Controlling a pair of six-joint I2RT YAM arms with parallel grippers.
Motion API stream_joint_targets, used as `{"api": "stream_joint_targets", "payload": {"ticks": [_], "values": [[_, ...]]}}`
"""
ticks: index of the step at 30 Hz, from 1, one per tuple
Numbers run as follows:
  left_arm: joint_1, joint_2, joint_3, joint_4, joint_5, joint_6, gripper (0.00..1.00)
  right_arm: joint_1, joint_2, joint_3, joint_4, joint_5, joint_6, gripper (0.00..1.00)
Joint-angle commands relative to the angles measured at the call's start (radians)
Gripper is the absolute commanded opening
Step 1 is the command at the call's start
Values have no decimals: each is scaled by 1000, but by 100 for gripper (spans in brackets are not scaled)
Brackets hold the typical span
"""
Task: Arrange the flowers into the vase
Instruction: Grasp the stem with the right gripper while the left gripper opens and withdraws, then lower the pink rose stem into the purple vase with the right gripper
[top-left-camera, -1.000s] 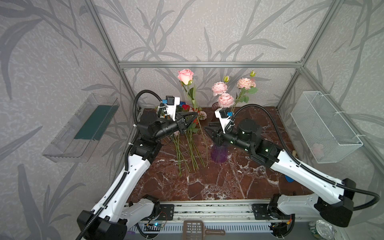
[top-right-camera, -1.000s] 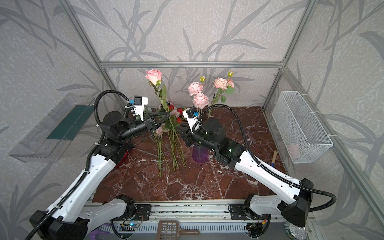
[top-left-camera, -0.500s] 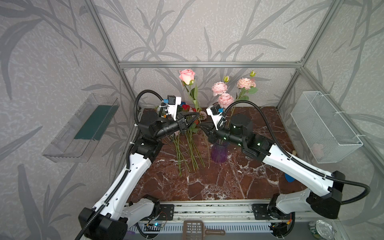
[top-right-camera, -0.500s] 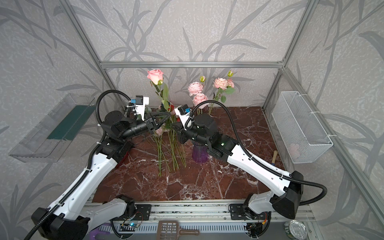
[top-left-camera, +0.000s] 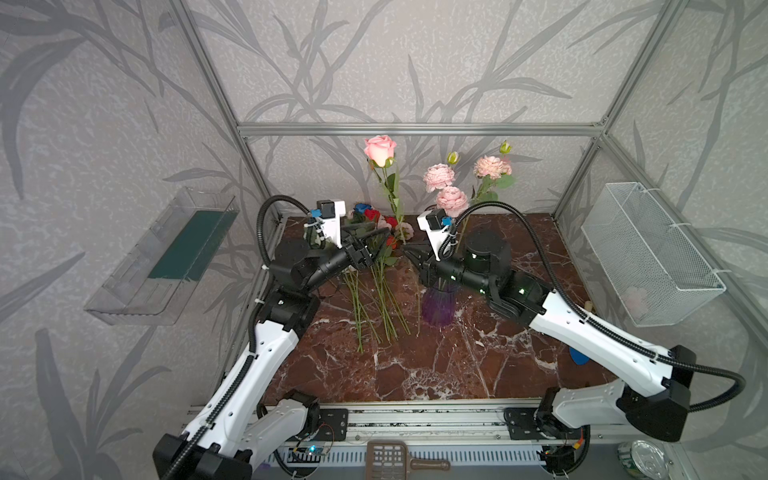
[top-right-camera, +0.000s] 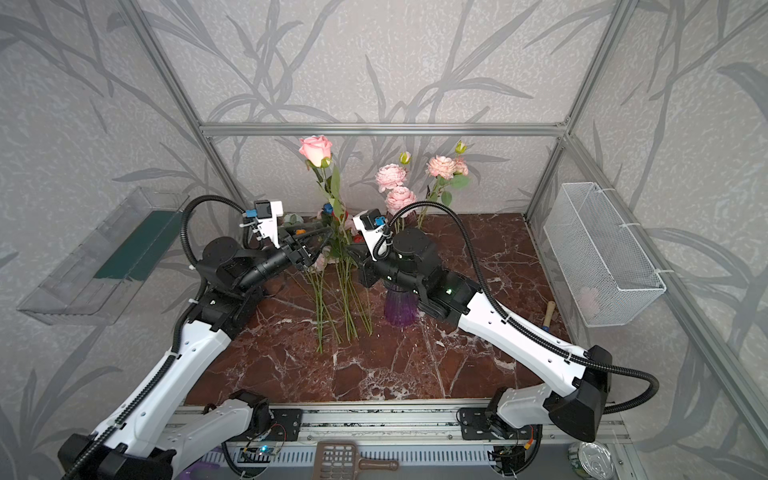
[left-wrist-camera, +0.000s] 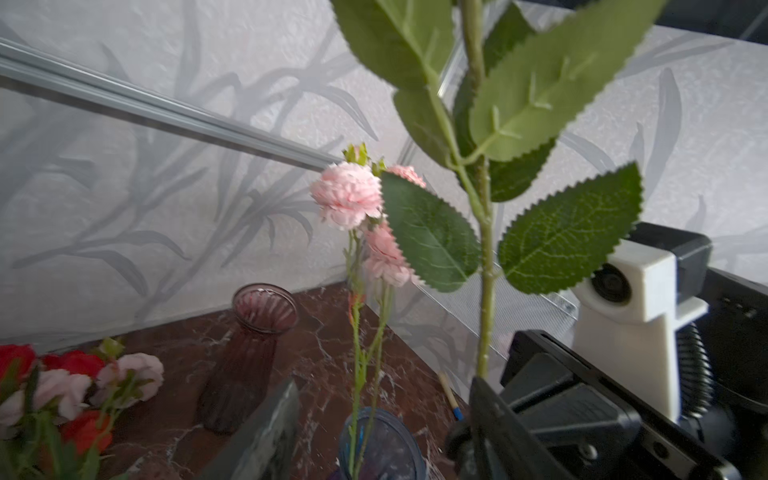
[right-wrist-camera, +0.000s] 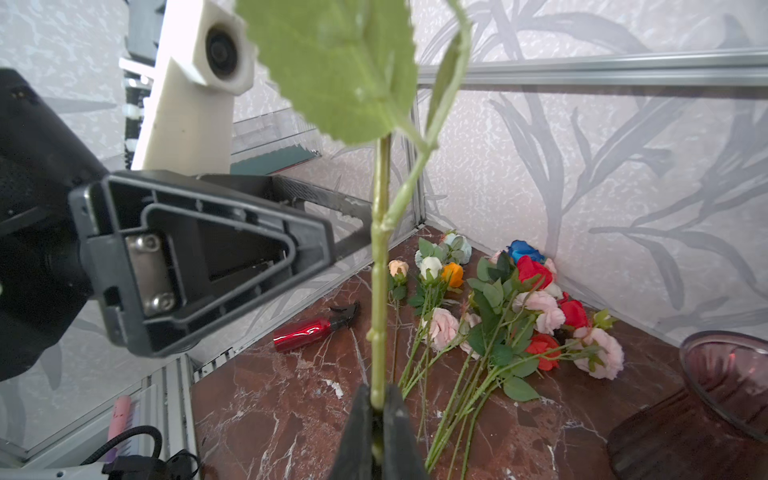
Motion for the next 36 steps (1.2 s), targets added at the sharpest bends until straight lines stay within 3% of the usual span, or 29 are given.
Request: {"api": "stream_joint_targets", "payload": {"ticks": [1,4,10,21,34,36], "values": [[40,-53,-73,115,-280,-61,69,4,-76,-14,67,79,-46,0],[93,-68,-139,151,-443,-148,73,2,-111,-16,90,142,-89,0],[189,-28,-185,69,-624,-325,73,-11,-167,-15,195,285,-196,0],[195,80,-129,56,-474,-311,70,-110,-172,-26,269,320,-264,0],[196,114,-119,72,-422,-317,69,-136,-205,-278,285,339,-89,1],[195,120,-114,74,-407,-319,69,-136,-213,-337,305,342,-55,4]]}}
